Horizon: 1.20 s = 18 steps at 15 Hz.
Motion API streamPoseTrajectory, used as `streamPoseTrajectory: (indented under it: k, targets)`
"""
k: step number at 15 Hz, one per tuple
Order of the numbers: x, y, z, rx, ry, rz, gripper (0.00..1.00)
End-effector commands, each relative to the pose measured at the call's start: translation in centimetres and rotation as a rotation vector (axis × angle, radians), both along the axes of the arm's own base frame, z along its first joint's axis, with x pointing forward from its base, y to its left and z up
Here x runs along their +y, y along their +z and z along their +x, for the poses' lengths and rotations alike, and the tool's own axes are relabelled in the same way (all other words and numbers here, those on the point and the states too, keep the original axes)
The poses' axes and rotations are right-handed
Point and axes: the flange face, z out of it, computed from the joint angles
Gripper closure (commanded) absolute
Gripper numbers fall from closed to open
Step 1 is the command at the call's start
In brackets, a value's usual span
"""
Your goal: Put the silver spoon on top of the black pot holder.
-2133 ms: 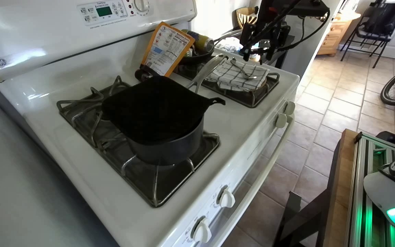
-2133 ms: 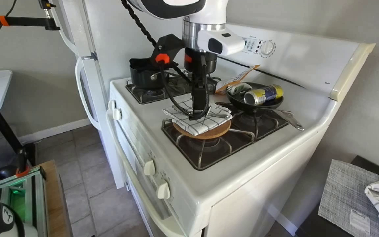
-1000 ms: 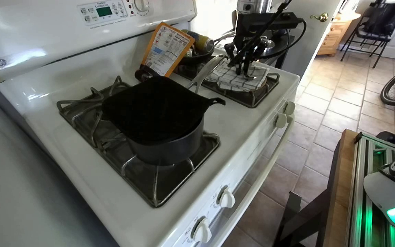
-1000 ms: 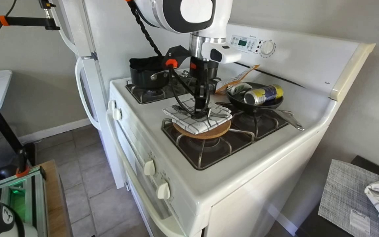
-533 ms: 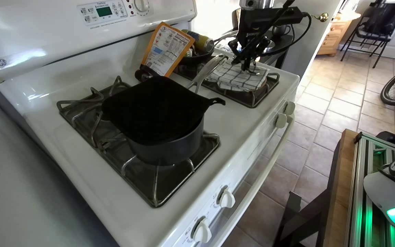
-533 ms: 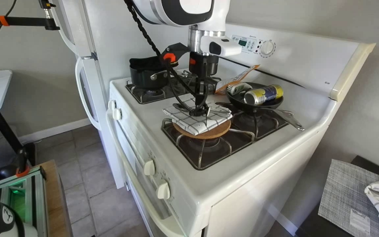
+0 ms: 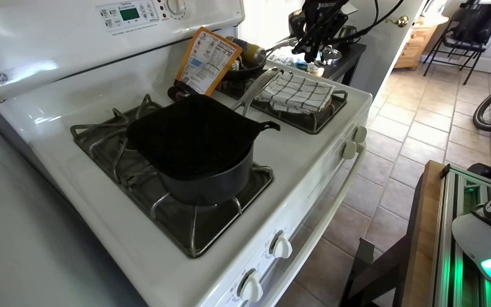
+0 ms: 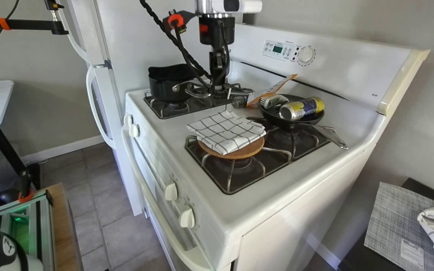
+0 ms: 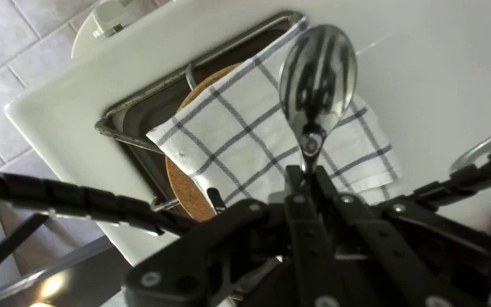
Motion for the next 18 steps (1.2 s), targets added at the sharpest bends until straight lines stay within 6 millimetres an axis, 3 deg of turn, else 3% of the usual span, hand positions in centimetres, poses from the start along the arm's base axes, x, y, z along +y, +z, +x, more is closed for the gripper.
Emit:
streamPoseTrajectory:
  k: [1,3,7,10,13,18]
  targets:
    - [4.2,3.7,-1.4,-0.023,0.168,-0.026,0.98]
    - [7.1,5.3,-1.3,-0.073,0.289,-0.035,0.98]
    - [12.2,6.6,0.7,-0.149,0.511,-0.005,0.98]
    - [16.2,5.2,1.5,-0.156,0.666,0.061,0.98]
    - [20.0,3.2,0.9,-0.114,0.822,0.126,0.98]
    - [23.8,1.9,-0.3,-0.065,1.078,0.133,0.98]
